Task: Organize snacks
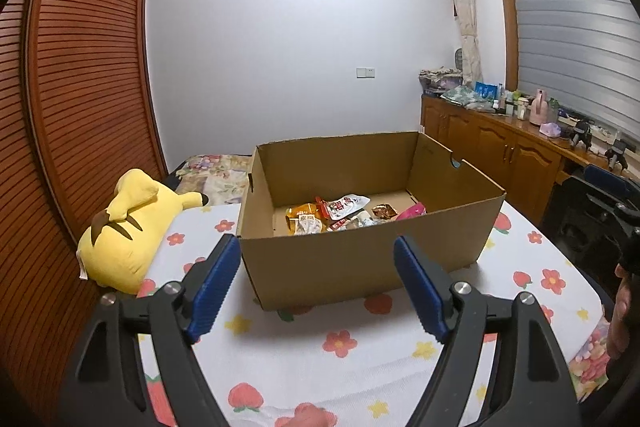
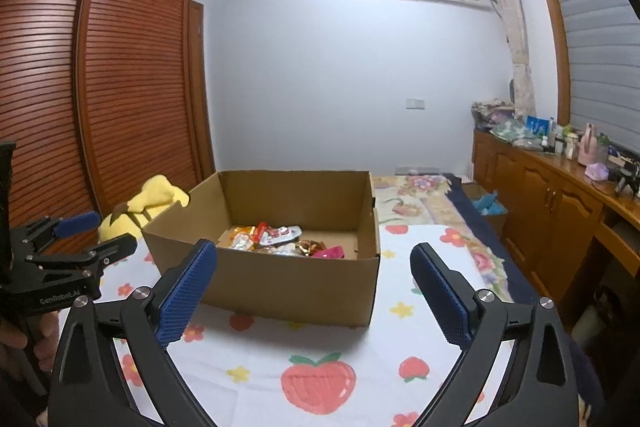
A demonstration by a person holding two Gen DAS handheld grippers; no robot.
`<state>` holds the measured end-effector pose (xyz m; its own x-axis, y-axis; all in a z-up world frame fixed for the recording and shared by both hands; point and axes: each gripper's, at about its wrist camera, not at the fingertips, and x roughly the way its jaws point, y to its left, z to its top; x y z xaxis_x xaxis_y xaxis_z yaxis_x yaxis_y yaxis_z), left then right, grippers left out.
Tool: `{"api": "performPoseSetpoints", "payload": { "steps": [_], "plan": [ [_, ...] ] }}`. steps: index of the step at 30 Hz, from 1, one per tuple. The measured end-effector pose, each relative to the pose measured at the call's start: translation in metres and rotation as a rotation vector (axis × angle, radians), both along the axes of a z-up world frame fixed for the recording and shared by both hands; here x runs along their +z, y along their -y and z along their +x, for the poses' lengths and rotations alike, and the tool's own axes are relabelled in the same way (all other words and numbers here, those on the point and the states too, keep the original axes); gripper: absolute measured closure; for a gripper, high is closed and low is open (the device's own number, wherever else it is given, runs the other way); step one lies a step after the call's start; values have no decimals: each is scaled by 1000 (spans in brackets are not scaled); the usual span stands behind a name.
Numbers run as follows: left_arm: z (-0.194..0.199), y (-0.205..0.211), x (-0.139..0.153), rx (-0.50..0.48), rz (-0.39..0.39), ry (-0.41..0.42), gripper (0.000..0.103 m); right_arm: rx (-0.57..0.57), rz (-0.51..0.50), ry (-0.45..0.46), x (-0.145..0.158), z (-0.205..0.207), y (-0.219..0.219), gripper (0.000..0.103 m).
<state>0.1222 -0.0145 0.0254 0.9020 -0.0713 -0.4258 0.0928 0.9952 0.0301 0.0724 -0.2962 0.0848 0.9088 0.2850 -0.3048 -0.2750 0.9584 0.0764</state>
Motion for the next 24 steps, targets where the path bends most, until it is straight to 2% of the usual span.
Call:
{"api": "performPoseSetpoints", "payload": {
  "steps": [24],
  "plan": [
    [-12, 2, -2, 16, 10, 10, 23, -21, 10, -28, -11, -3, 6, 4]
  ]
}}
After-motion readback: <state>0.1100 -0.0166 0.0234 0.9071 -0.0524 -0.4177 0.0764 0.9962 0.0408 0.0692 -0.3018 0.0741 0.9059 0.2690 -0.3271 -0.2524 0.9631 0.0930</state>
